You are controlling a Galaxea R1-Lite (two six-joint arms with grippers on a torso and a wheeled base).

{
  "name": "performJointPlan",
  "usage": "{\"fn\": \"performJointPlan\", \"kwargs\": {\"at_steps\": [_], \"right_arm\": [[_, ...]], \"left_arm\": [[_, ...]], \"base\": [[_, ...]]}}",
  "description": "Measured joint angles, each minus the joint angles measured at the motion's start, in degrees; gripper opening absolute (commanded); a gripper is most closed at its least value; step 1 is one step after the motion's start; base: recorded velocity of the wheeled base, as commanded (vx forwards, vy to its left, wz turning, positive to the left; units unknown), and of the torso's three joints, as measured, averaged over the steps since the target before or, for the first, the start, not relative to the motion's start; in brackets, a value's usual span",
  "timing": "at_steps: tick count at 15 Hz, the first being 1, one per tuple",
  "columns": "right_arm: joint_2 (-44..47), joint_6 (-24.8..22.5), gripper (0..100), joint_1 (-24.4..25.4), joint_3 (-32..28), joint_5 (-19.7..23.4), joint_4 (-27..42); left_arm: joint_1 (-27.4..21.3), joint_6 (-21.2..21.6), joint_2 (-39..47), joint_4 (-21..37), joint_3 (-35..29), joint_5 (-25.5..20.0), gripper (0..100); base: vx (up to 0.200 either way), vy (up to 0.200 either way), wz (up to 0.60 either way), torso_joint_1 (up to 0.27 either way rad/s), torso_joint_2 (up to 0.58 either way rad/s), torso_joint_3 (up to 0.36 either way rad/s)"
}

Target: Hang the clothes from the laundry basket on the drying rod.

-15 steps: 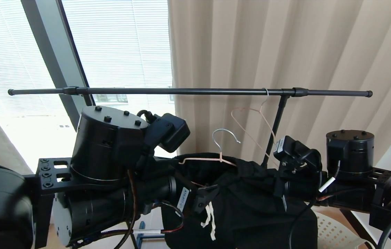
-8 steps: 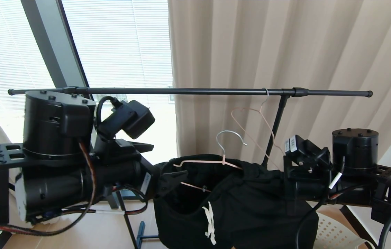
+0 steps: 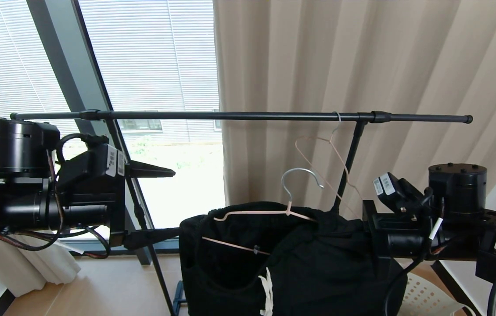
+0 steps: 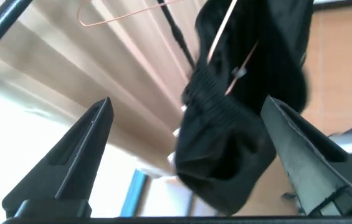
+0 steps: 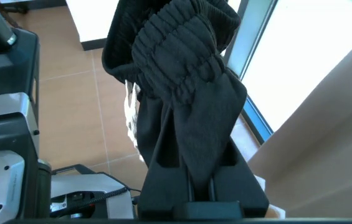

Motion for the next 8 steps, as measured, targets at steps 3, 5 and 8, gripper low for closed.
{"fn": "performJointPlan", "kwargs": {"at_steps": [3,5,8], "right_arm": [[-0.2,0.0,0,-0.71,-0.11,0.21,0.0],[-0.3,0.0,0,-0.74,-0.13,0.22,0.0],[-0.63,0.0,0,-0.79,0.06,1.0,0.0]], "left_arm": [[-0.16,3.45,4.39,0.24,0.09,3.01,100],[-1.79,3.47,6.39,0.13,-0.09,7.34,100],[-4.84,2.46,8.61,0.13,-0.68,12.39,100]], "base": [[0.0,0.0,0.0,0.0,0.0,0.0],[0.0,0.0,0.0,0.0,0.0,0.0],[0.0,0.0,0.0,0.0,0.0,0.0]]}}
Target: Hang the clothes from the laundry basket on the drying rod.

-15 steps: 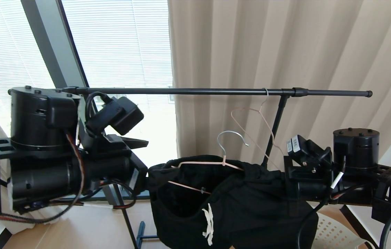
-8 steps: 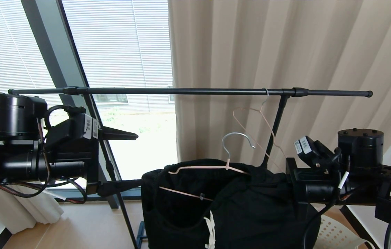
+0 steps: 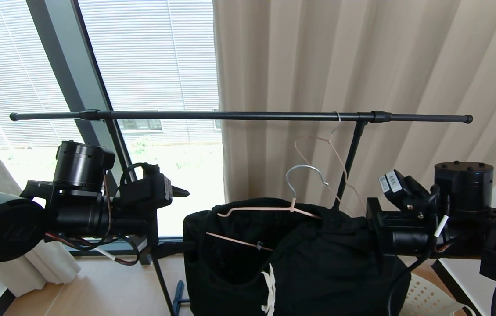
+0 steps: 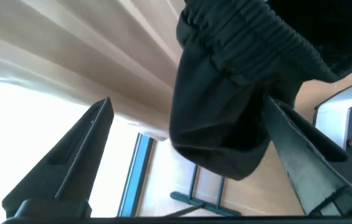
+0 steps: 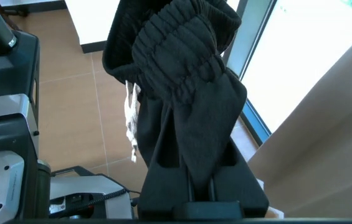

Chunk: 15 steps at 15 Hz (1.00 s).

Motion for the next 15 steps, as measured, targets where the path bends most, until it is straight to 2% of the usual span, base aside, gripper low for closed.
{"fn": "performJointPlan", "kwargs": {"at_steps": [2,4,5,9,15], "right_arm": [[-0.33,-0.09,0,-0.02,0.17,1.02,0.02],[-0.63,-0.62,0,0.02,0.61,1.93,0.0],[-0.72,-0.82,0,0.0,0.69,1.97,0.02],[-0.77,-1.56,0,0.02,1.13,3.46,0.0],[-0.63,-1.61,0,0.05,1.1,3.89,-0.11]], "left_arm": [[-1.46,-1.77,1.12,0.0,-0.78,1.57,100],[-4.01,-10.56,1.84,-0.11,-3.12,2.84,100],[-5.05,-11.85,2.17,-0.27,-4.23,3.06,100],[-7.61,-12.91,3.91,-0.22,-7.01,2.97,100],[-12.19,-12.84,5.07,-0.29,-7.4,2.73,100]], "base": [[0.0,0.0,0.0,0.0,0.0,0.0],[0.0,0.0,0.0,0.0,0.0,0.0],[0.0,0.0,0.0,0.0,0.0,0.0],[0.0,0.0,0.0,0.0,0.0,0.0],[0.0,0.0,0.0,0.0,0.0,0.0]]}}
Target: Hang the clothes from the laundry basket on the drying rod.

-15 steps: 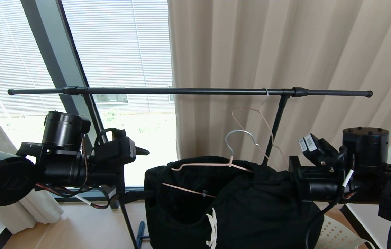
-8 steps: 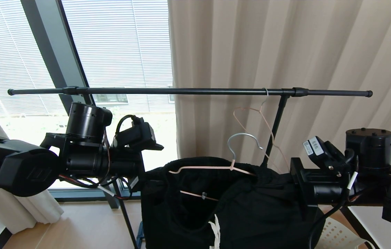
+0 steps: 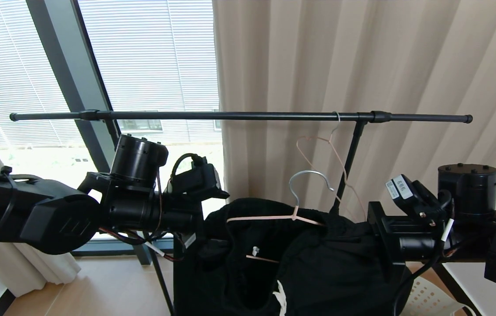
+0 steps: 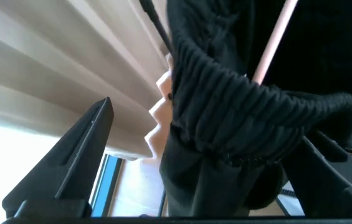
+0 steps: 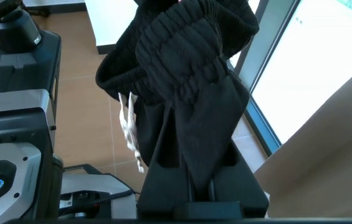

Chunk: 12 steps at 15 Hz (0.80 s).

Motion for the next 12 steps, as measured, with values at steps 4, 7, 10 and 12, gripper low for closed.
{"fn": "performJointPlan", "kwargs": {"at_steps": [4,7,10,12], "right_arm": [[0.24,0.07,0,0.28,0.85,2.17,-4.74],[0.35,0.11,0,0.3,1.63,3.56,-5.67],[0.3,0.09,0,0.39,1.8,3.67,-5.6],[0.24,0.11,0,0.39,2.1,3.64,-5.97]], "left_arm": [[-2.9,0.04,0.05,0.09,0.37,-0.06,100],[-3.58,0.04,0.1,0.09,0.87,-0.11,100],[-4.39,0.02,0.24,0.13,1.44,-0.13,100],[-4.63,-0.29,0.4,0.13,1.6,-0.06,0]], "base": [[0.0,0.0,0.0,0.0,0.0,0.0],[0.0,0.0,0.0,0.0,0.0,0.0],[0.0,0.0,0.0,0.0,0.0,0.0],[0.0,0.0,0.0,0.0,0.0,0.0]]}}
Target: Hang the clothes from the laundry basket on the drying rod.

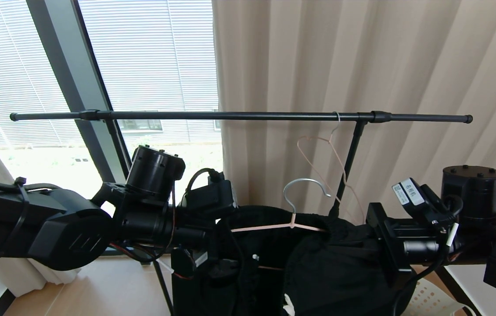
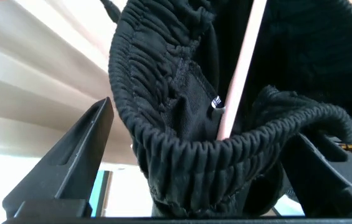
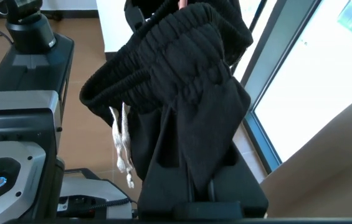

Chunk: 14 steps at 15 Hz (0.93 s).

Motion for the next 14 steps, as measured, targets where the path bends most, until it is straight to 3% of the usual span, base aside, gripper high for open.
{"fn": "performJointPlan", "kwargs": {"at_steps": [11,12,14], "right_arm": [[0.77,0.27,0,-0.05,-0.33,-0.68,-0.57],[0.78,0.2,100,-0.06,-0.33,-0.82,-0.6],[0.77,0.18,100,-0.28,-0.38,-1.45,-0.63]], "left_arm": [[0.2,-1.24,-1.26,-0.09,-0.11,0.23,0],[0.26,-1.27,-1.51,-0.11,-0.11,0.23,0],[0.37,-1.38,-1.73,-1.37,-0.05,0.26,0]], "base": [[0.0,0.0,0.0,0.0,0.0,0.0],[0.0,0.0,0.0,0.0,0.0,0.0],[0.0,0.0,0.0,0.0,0.0,0.0]]}}
